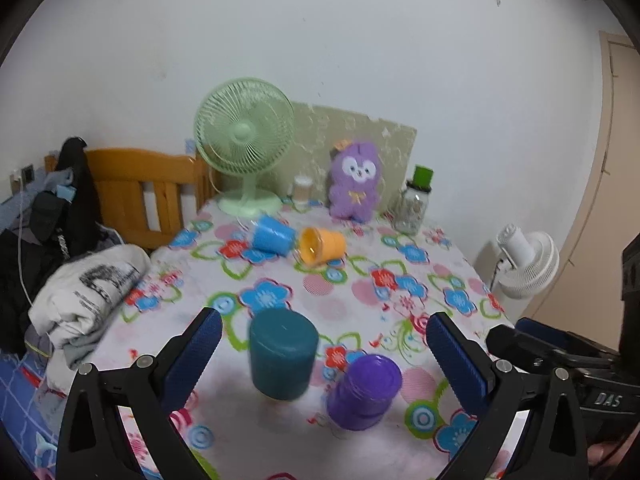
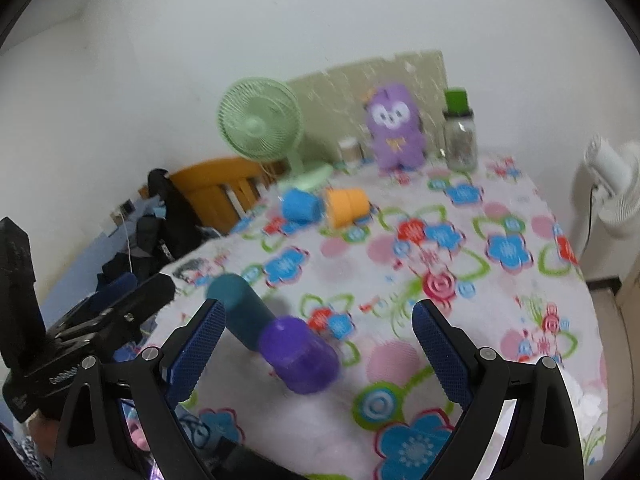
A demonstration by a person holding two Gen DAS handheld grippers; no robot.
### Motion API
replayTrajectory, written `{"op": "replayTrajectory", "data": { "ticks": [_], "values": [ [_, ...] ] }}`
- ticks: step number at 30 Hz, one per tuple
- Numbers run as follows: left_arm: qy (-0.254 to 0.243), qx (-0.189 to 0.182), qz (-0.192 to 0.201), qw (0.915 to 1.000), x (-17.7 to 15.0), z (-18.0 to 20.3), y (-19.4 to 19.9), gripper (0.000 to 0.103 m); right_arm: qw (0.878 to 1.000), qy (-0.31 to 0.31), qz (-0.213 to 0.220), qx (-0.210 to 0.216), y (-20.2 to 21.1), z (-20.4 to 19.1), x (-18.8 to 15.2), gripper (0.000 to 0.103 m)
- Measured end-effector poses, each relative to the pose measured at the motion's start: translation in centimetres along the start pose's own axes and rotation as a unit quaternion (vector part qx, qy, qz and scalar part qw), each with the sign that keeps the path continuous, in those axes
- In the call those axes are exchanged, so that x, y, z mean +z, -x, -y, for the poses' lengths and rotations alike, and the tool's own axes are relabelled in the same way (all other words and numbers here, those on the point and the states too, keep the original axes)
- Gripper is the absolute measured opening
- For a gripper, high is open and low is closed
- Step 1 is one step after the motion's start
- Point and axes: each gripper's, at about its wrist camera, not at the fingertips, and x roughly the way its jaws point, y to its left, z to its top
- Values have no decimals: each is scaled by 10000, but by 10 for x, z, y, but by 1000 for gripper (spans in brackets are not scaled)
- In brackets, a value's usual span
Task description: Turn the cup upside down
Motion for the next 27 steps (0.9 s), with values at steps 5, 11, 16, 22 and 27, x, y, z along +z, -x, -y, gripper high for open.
{"op": "replayTrajectory", "data": {
  "ticks": [5,11,16,22,27],
  "values": [
    [59,150,246,9996,6,-12,13,103,9991,357,95,-195,2,-27,3,103],
    [149,203,299,9992,6,-25,19,103,9979,561,77,-301,-2,-45,3,103],
    [152,294,342,9989,7,-29,21,103,9962,678,105,-542,-2,-54,3,103],
    [187,375,328,9986,6,-33,20,103,9946,796,88,-665,-2,-60,2,103],
    [205,385,331,9985,6,-35,20,103,9945,805,79,-673,-3,-61,2,103]
  ]
}}
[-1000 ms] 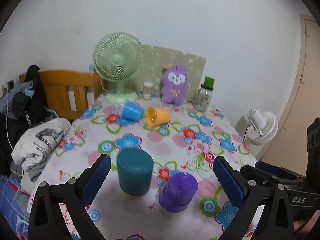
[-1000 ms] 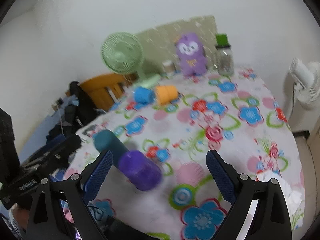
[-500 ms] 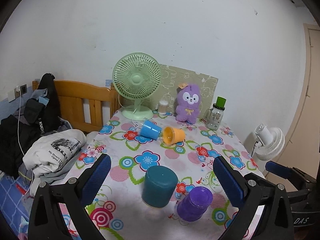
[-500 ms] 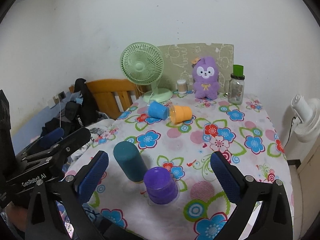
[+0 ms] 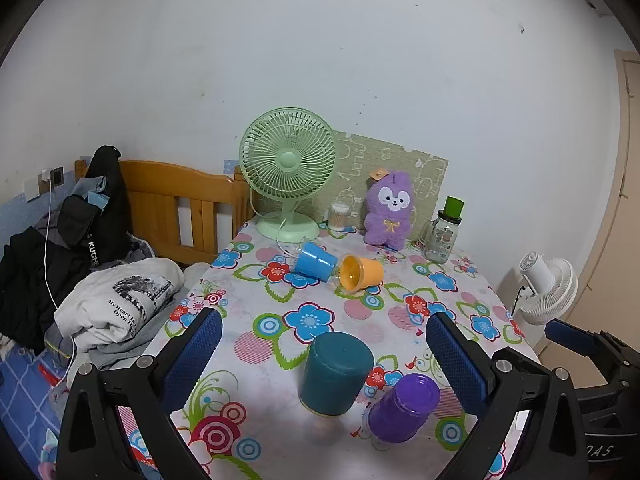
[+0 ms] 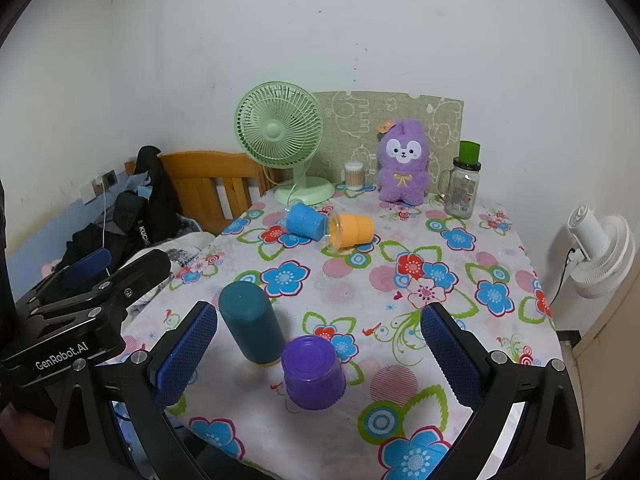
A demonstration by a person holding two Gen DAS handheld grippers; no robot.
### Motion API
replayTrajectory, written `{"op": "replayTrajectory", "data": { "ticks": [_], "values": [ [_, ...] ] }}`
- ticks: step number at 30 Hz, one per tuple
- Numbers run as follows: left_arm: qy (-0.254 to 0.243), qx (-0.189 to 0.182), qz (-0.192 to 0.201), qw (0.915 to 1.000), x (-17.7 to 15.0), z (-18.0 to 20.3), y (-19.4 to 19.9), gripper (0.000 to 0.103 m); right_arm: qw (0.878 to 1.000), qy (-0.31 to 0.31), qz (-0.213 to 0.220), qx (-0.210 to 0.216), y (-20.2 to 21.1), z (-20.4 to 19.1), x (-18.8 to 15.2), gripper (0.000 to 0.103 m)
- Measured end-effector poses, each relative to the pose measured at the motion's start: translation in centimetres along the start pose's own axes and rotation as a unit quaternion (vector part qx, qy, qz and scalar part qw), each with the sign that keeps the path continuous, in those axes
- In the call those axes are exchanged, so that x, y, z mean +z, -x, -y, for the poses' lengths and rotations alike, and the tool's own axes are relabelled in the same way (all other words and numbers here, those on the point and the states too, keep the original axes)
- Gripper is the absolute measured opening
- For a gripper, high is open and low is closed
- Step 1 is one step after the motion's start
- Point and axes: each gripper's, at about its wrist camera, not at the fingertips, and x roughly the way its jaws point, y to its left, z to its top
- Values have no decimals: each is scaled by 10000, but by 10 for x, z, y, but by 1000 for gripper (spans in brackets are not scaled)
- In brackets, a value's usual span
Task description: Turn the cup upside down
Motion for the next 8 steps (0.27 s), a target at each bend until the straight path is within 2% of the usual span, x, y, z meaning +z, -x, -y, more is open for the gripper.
{"op": "replayTrajectory", "data": {
  "ticks": [8],
  "values": [
    [-12,12,31,10000,-1,-2,0,103,10000,-10,-55,54,-3,-3,-1,103]
  ]
}}
